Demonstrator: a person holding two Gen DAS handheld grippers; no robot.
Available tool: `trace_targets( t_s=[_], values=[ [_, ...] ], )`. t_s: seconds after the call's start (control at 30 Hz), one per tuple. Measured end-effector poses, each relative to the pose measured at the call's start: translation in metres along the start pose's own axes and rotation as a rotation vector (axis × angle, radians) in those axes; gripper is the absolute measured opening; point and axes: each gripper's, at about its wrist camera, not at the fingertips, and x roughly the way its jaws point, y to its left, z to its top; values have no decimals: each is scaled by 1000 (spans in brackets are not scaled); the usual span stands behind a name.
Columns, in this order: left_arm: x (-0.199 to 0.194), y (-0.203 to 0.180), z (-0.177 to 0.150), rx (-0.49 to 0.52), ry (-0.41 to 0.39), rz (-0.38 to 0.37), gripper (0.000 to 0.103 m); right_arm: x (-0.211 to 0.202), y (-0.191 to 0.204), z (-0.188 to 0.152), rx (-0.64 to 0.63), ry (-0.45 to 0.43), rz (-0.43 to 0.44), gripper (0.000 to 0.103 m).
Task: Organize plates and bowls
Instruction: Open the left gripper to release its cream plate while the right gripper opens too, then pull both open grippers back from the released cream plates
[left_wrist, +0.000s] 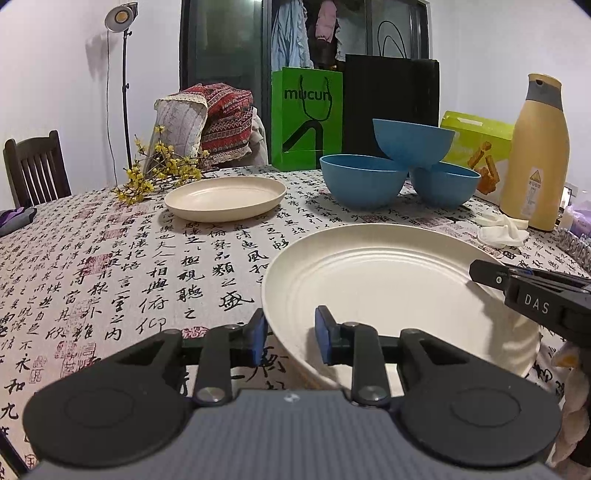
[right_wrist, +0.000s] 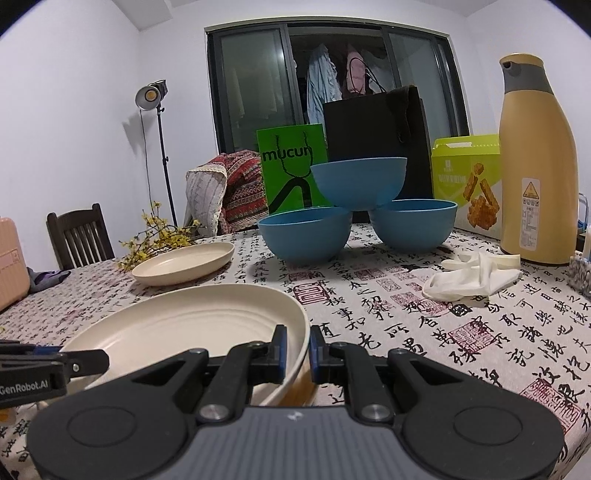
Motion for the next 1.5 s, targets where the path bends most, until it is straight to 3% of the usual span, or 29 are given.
trace_targets(
  t_s=[0.2, 0.27, 0.57, 0.7, 0.77, 0.83, 0.93, 1.03, 1.27, 1.5],
  values=[
    [0, -3, -1, 15, -7, 4, 32, 0, -1, -1, 0, -3, -2, 14],
    [-2, -3, -1, 15, -14, -5, 44, 0, -3, 0, 15, -2, 3, 13],
    [-9, -1, 2, -16, -53, -28, 73, 0, -20, 6, 121, 2, 63, 16],
    [-12, 2, 4, -34, -68, -34, 81, -5, -26, 10, 135, -44, 60, 36],
    [-15, 6, 6, -60, -83, -32, 94, -7, -29, 12, 141, -58, 62, 47],
    [-19, 13, 7, -96, -105, -22, 103, -8, -32, 14, 142, -66, 64, 68],
    [-23, 24, 8, -136, -117, -6, 103, -6, -36, 15, 144, -62, 84, 93],
    [-23, 38, 9, -174, -114, 14, 103, -4, -38, 16, 141, -76, 88, 103],
    [-24, 62, 9, -227, -125, 71, 103, 5, -40, 24, 107, -113, 46, 103],
    [-15, 70, 3, -253, -115, 71, 103, 18, -48, 28, 127, -108, 58, 103]
  ],
)
